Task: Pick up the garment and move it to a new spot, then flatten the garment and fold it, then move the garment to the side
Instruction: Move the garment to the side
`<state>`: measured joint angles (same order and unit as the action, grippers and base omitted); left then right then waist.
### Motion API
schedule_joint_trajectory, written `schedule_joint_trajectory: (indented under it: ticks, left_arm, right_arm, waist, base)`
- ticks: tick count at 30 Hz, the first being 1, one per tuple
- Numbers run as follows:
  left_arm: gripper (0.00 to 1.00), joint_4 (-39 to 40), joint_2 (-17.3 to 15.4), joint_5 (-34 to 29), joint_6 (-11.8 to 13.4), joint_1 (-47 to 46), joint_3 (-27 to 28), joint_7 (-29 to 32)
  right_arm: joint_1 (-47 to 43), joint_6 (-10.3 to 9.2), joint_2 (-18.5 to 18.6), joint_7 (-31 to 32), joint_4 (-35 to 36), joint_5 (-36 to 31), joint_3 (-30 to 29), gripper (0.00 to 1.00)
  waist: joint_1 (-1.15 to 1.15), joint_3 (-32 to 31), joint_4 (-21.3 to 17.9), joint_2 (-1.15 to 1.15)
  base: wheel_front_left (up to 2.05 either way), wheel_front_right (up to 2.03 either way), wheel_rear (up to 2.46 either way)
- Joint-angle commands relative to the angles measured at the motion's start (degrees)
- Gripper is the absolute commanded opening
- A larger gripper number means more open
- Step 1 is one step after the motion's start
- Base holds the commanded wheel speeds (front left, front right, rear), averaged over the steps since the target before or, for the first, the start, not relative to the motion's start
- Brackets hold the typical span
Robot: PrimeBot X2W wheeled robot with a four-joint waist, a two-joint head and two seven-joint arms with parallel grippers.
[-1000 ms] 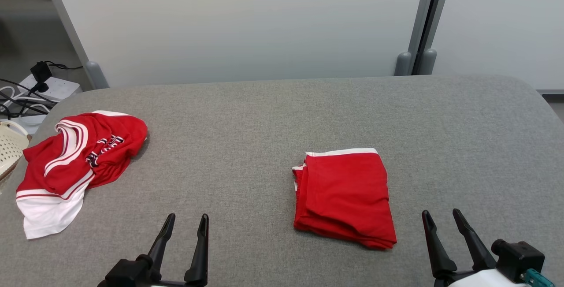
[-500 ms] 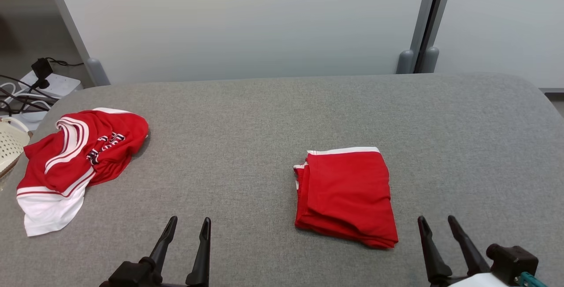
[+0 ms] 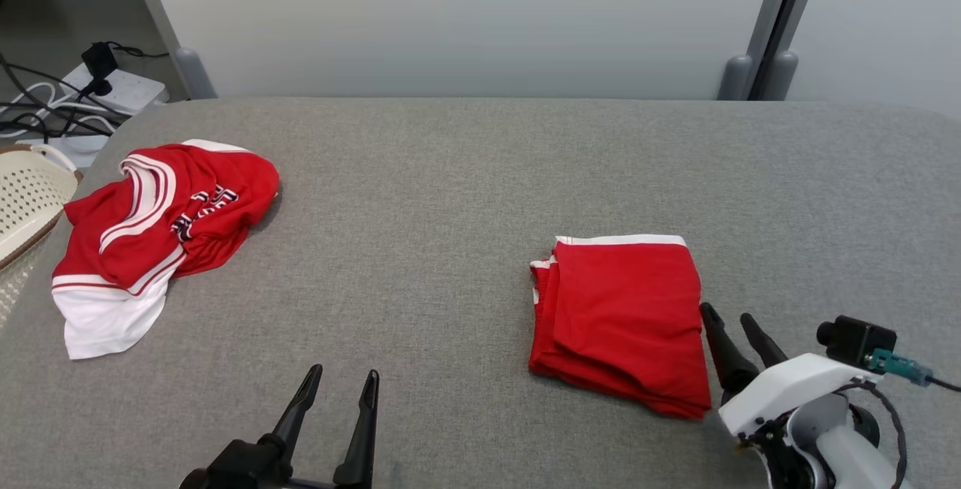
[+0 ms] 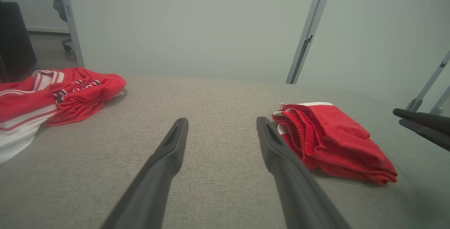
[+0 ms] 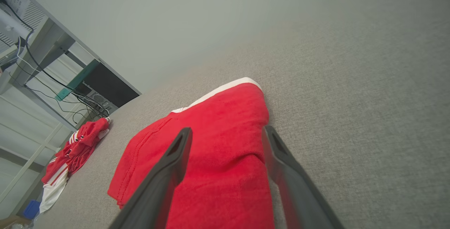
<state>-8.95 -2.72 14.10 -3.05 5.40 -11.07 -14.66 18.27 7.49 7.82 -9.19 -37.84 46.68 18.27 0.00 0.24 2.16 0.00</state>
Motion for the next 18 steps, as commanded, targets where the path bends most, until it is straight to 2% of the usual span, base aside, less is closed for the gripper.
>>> schedule_joint_trajectory:
  ticks: [1,6,12,18]
  left_arm:
    - [1.0,1.3,-0.2,-0.2,-0.4,-3.3,1.5,-0.3]
    - [1.0,1.4,-0.2,-0.6,-0.7,-4.4,1.2,-0.3]
    - [1.0,1.8,-0.2,-0.6,-0.8,-6.2,0.5,-0.3]
    - [1.0,1.9,-0.2,-0.1,-0.7,-8.1,0.3,-0.3]
  right_arm:
    - [3.5,0.0,1.2,0.9,-1.7,1.8,1.0,1.0]
    - [9.5,0.0,2.5,4.3,-8.3,5.6,1.9,1.0]
    - [13.4,0.0,3.7,8.3,-11.4,10.1,3.6,1.0]
    - [16.7,0.0,4.2,9.2,-14.9,12.5,6.0,1.0]
  waist:
    - [0.0,1.1,1.1,0.0]
    - [0.0,3.5,2.6,0.0]
    - [0.0,6.1,3.9,0.0]
    - [0.0,8.4,4.8,0.0]
  base:
    - [0.0,0.0,0.0]
    - [0.0,0.0,0.0]
    - [0.0,0.0,0.0]
    - [0.0,0.0,0.0]
